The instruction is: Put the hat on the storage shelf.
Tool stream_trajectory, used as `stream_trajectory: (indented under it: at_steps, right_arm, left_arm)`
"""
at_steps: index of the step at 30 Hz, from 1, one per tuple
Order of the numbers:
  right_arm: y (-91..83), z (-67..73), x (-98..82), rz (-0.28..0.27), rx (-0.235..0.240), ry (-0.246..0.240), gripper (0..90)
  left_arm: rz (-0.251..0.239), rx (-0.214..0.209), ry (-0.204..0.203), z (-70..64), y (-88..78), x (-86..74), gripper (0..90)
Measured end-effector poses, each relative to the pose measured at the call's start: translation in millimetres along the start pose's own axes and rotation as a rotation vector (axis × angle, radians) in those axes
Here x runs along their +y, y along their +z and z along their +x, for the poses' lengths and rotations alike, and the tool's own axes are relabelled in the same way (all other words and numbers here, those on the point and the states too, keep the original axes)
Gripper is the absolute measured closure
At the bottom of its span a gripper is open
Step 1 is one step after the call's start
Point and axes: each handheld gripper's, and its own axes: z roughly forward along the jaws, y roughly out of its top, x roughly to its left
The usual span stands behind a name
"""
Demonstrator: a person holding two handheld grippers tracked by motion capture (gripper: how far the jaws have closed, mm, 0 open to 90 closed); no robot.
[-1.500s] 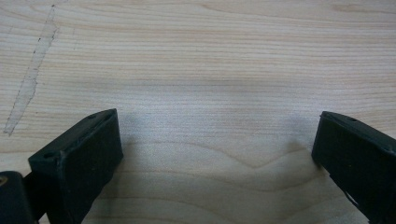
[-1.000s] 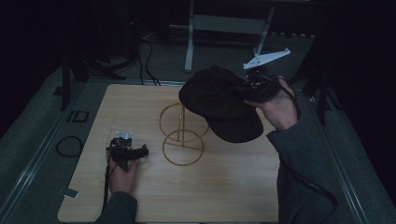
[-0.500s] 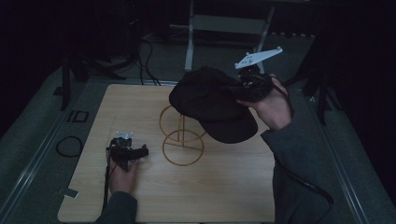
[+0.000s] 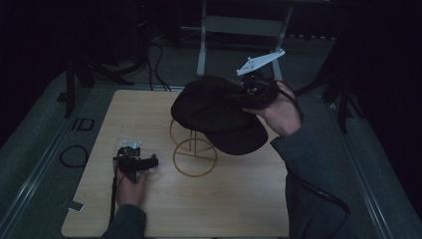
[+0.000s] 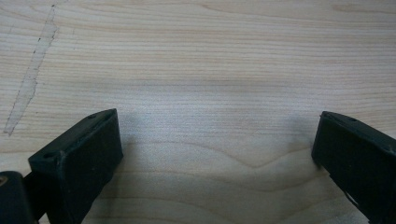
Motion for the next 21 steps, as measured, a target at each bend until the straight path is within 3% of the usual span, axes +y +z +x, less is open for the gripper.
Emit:
stream_trajectory:
  at_steps: [21]
  right_arm:
    - [27.6, 9.1, 7.3, 0.063, 0.067, -0.055, 85.5]
  left_arm:
    - [0.000, 0.001, 0.001, 0.1, 0.0, 0.0, 1.2]
